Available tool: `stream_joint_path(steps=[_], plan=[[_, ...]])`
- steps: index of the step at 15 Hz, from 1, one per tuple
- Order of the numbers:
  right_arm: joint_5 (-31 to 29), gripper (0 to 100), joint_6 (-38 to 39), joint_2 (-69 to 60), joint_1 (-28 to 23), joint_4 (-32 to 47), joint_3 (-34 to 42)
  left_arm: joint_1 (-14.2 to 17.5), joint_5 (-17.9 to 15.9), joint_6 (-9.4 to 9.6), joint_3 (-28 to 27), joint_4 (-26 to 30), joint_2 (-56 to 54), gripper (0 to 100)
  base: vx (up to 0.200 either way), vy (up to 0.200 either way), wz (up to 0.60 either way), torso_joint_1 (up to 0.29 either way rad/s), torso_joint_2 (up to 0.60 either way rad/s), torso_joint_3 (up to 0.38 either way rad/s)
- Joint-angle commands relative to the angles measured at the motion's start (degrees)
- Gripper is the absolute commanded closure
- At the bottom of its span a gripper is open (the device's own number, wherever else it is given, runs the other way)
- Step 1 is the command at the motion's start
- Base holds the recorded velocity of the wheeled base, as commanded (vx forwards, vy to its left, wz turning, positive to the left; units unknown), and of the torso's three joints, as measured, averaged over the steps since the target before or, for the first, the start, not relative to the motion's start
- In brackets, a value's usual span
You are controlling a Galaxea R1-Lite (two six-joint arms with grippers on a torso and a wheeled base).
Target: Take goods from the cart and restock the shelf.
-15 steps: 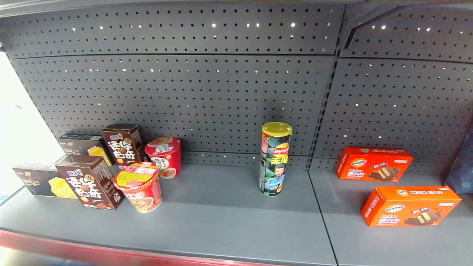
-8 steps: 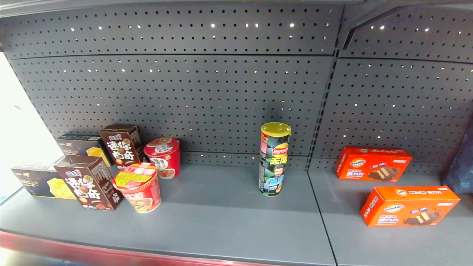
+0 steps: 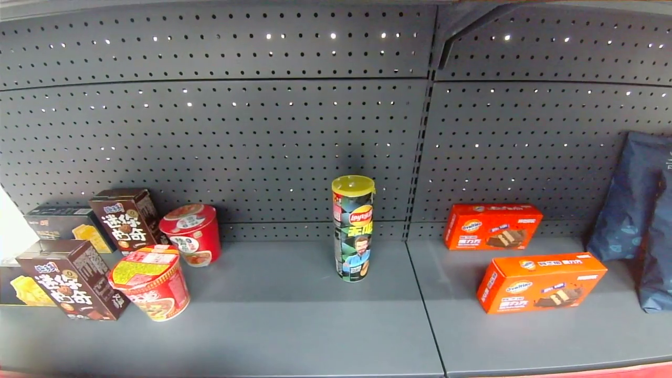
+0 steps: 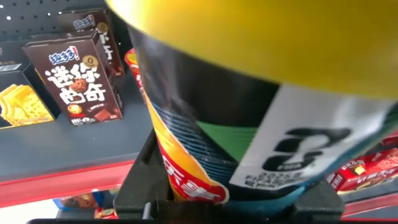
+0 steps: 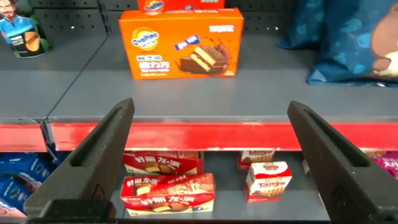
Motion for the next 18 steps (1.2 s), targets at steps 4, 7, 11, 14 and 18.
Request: stream_joint_path(steps=[4, 7, 11, 14, 18], plan=[[0.0, 0, -0.1, 0.1, 0.0, 0.0, 0.0, 0.0, 0.0, -0.01, 0.5, 0.0, 0.1, 100, 0.0, 0.0, 0.15, 0.001, 0.0, 0.001], [0.0, 0, 0.0, 0.1, 0.0, 0.0, 0.0, 0.0, 0.1, -0.01, 0.4, 0.0, 0.1, 100, 0.0, 0.0, 0.2, 0.002, 0.0, 0.001], [0.0, 0, -0.1, 0.1, 0.0, 0.0, 0.0, 0.0, 0.0, -0.01, 0.4, 0.0, 0.1, 100, 0.0, 0.0, 0.0, 0.0, 0.0, 0.0], [0.0, 0, -0.1, 0.1, 0.0, 0.0, 0.0, 0.0, 0.0, -0.01, 0.4, 0.1, 0.1, 100, 0.0, 0.0, 0.0, 0.0, 0.0, 0.0], [0.0, 0, 0.0, 0.1, 0.0, 0.0, 0.0, 0.3, 0.6, -0.01, -1.7, 0.0, 0.3, 100, 0.0, 0.0, 0.0, 0.0, 0.0, 0.0]])
